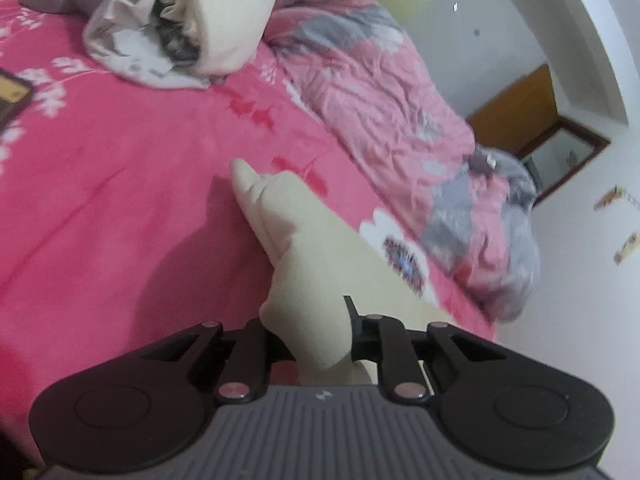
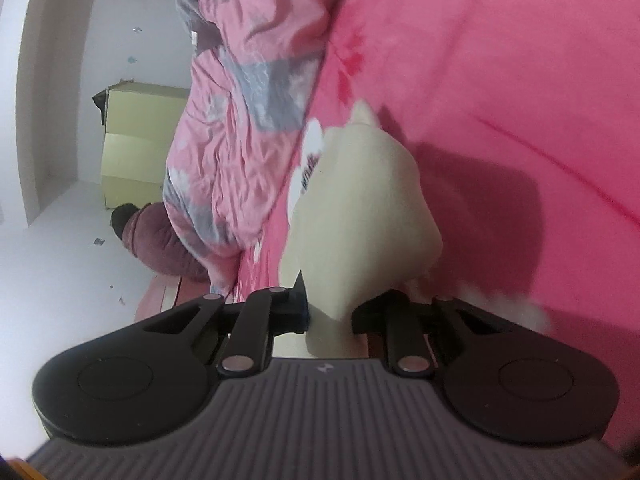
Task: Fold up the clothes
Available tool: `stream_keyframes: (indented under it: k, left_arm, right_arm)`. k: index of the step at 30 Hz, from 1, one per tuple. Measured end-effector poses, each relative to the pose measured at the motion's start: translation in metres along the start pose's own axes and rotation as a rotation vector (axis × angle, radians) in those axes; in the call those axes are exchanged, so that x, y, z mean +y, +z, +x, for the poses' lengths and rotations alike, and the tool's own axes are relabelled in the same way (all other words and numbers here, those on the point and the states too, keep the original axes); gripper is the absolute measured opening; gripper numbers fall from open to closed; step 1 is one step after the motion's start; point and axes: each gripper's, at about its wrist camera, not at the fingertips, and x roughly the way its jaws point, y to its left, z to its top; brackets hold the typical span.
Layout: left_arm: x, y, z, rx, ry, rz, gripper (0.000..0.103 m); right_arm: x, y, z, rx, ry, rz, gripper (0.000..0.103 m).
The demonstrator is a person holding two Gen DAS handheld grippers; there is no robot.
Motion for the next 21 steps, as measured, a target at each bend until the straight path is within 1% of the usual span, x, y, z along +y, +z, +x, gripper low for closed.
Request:
stream_keyframes:
  k: [3,5,6,7,8,10,11,12,13,15,17,19,21]
  left_arm:
    - [0.013,-0.01,-0.004,0.103,0.065,0.056,0.029]
    - [0.024,-0.012,-0.01,0.12,0.116,0.045,0.047]
    - [0.029,-0.012,-0.015,0.121,0.134,0.031,0.049]
    - [0.031,-0.01,-0.026,0.096,0.142,0.036,0.053]
    - [0.034,-0.009,-0.037,0.071,0.149,0.041,0.057]
    - [0.037,-0.005,-0.058,0.008,0.172,0.067,0.064]
    - [0.038,-0.002,-0.069,-0.028,0.186,0.086,0.067]
    - [0.038,0.001,-0.078,-0.059,0.206,0.108,0.067]
    - [0.036,0.006,-0.083,-0.078,0.219,0.129,0.068]
    - [0.031,0.016,-0.086,-0.107,0.233,0.176,0.068]
    - [0.022,0.028,-0.076,-0.106,0.223,0.211,0.068]
    - [0.012,0.042,-0.057,-0.085,0.189,0.233,0.068]
    - [0.002,0.051,-0.037,-0.058,0.152,0.25,0.068]
  right_arm:
    - [-0.024,-0.012,-0.014,0.054,0.005,0.077,0.021]
    - [-0.044,-0.011,-0.019,0.058,-0.007,0.132,0.028]
    - [-0.053,-0.011,-0.021,0.054,-0.014,0.155,0.03]
    - [-0.058,-0.01,-0.024,0.054,0.01,0.175,0.03]
    - [-0.063,-0.01,-0.027,0.056,0.036,0.195,0.032]
    - [-0.064,-0.009,-0.037,0.047,0.051,0.187,0.046]
    - [-0.061,-0.008,-0.043,0.041,0.044,0.165,0.05]
    - [-0.057,-0.007,-0.052,0.021,0.013,0.127,0.059]
    - [-0.052,-0.005,-0.062,0.002,-0.02,0.088,0.066]
    - [-0.043,0.0,-0.08,-0.052,-0.078,0.002,0.068]
    - [-0.034,0.004,-0.098,-0.131,-0.107,-0.084,0.07]
    - [-0.022,0.012,-0.105,-0.184,-0.1,-0.161,0.073]
    - [-0.005,0.022,-0.094,-0.187,-0.091,-0.239,0.073]
